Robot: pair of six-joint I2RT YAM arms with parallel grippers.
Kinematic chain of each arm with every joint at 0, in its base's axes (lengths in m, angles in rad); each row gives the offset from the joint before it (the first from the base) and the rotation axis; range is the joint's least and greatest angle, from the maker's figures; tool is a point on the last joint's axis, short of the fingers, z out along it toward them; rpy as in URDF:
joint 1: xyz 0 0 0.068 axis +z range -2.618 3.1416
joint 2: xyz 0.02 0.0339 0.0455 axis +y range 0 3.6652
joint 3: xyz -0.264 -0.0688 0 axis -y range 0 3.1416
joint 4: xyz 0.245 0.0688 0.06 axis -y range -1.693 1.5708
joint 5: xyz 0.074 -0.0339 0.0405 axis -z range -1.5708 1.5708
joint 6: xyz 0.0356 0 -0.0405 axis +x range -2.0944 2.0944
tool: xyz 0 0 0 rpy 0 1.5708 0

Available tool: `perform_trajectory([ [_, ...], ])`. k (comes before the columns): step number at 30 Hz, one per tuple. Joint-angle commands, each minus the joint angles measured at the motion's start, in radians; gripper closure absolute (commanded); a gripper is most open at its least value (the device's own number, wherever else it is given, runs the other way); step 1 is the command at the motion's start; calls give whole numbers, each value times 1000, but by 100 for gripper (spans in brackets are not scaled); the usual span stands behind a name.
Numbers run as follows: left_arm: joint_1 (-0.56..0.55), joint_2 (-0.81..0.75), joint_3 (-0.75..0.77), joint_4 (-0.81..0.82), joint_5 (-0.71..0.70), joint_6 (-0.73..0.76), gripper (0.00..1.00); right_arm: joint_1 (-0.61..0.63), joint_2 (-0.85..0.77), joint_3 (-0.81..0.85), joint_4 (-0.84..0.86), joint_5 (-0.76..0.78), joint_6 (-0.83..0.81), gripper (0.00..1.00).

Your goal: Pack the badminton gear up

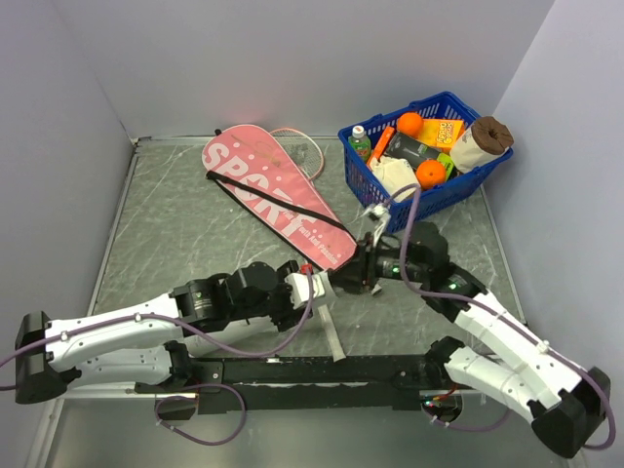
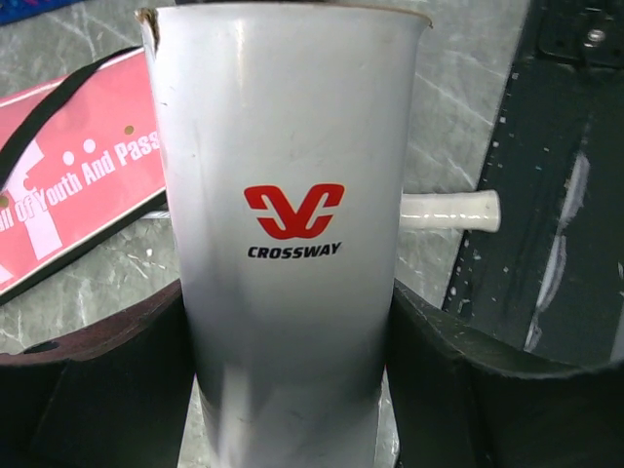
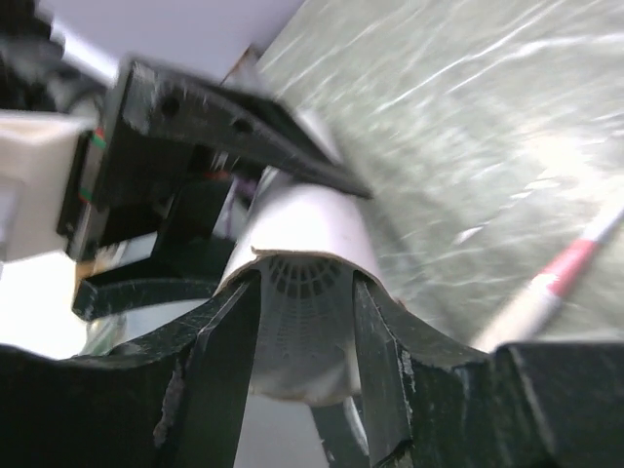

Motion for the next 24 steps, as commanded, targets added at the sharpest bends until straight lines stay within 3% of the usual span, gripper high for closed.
perform_trajectory([
  [1,0,25,53,63,9,-23,99,-121,-61,79,-127,126,-48,49],
  [6,0,38,62,54,-55,-50,99,-156,-92,151,-263,339,-86,45],
  [9,-1,40,71,50,-78,-60,99,-168,-87,191,-363,552,-86,43],
  [11,-1,31,70,57,-83,-64,99,-185,-41,215,-455,716,-56,44],
  [14,0,0,67,65,-83,-69,99,-221,28,193,-498,841,16,45],
  [24,0,-58,63,83,-104,-81,99,-414,169,39,-466,903,145,44],
])
